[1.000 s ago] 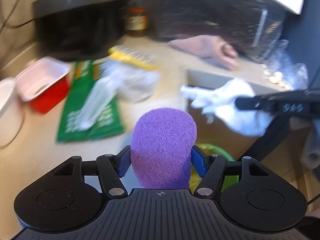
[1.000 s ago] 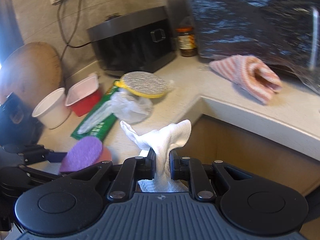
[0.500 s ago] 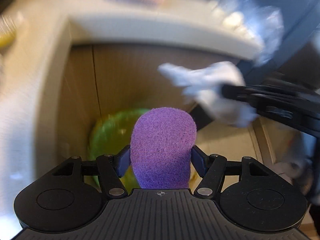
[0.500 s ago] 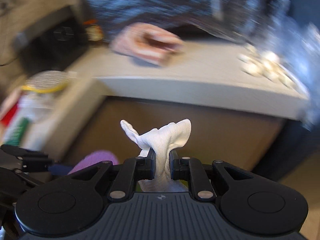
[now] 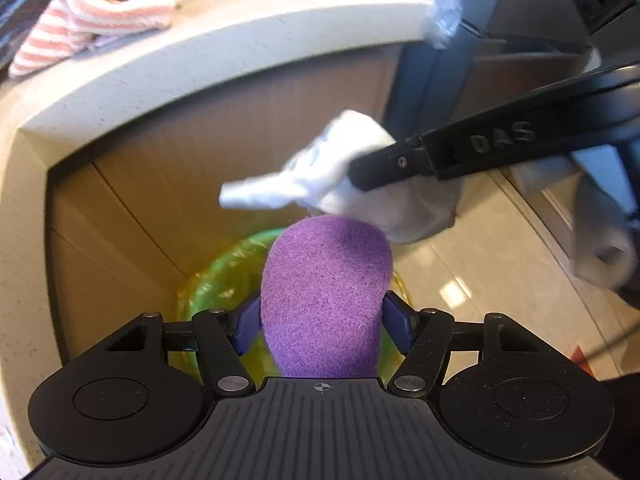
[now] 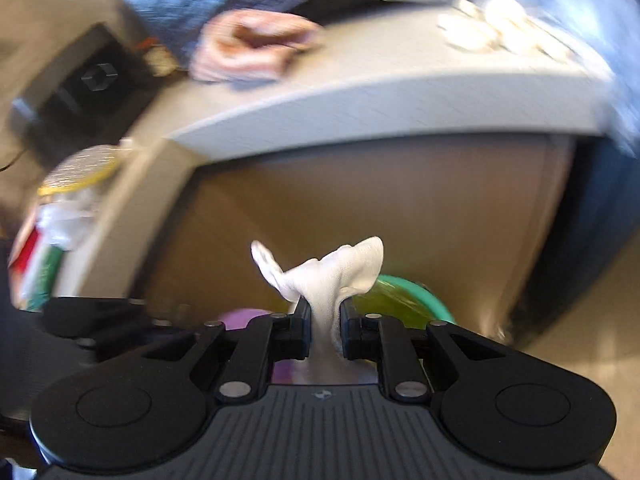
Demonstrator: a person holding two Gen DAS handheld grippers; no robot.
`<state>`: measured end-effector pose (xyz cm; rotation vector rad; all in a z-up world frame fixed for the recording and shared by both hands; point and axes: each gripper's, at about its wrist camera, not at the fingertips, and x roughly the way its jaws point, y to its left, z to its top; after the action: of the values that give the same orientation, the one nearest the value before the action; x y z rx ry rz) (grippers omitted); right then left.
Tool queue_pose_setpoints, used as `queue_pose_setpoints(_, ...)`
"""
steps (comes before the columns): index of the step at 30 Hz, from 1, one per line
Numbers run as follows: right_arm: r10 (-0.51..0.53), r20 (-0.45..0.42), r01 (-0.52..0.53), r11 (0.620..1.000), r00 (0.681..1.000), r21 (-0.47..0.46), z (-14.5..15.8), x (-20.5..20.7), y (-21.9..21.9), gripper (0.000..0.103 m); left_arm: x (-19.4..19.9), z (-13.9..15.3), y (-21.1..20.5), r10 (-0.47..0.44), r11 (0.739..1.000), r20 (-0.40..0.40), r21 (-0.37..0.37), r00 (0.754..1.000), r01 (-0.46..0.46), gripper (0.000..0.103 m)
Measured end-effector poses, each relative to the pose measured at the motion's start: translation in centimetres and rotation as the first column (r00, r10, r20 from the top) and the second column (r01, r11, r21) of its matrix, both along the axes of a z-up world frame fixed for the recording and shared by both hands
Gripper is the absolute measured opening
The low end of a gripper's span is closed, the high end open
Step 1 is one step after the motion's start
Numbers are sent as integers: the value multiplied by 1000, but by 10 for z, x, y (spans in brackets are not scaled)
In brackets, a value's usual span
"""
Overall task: Collect trash
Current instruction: 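Open both tools to drop the sponge and glove into the bin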
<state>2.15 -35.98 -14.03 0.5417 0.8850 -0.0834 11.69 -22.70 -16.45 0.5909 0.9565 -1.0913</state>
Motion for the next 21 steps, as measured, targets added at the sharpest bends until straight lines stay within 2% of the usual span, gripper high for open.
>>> queue_pose_setpoints(3,63,-3,-63,998,998,-26,1,8,13,15,4,7,5,41,998,0,-43,999,-41,70)
queue_pose_setpoints(6,47,-50,-46,999,998,7,-13,19,13,15,12,18,7,62,995,-5,-81,998,-62,68)
queue_pose_setpoints(11,28,-118,-22,999,993,45,-34,28,9,17,23,21,8,82,994,-22,-77,996,-83,68)
queue_pose_setpoints(12,21,-126,-14,999,992,52,-35,29,8,23,24,21,11,86,993,-25,-73,996,-88,68)
queue_pose_setpoints(13,14,-131,-6,998,991,59,-36,29,7,35,26,20,11,91,993,-29,-70,995,-93,68)
queue_pose_setpoints(14,8,-135,1,998,991,68,-36,30,6,41,27,19,12,96,993,-33,-69,995,-99,68)
queue_pose_setpoints(15,3,-134,8,997,991,77,-36,28,5,52,26,20,14,105,992,-39,-72,994,-107,68)
queue_pose_setpoints(16,-3,-131,14,996,991,84,-35,29,3,55,27,21,16,116,990,-47,-77,992,-119,68)
queue_pose_setpoints(21,-38,-113,45,997,993,66,-23,30,0,58,32,39,31,187,973,-83,-121,979,-196,67)
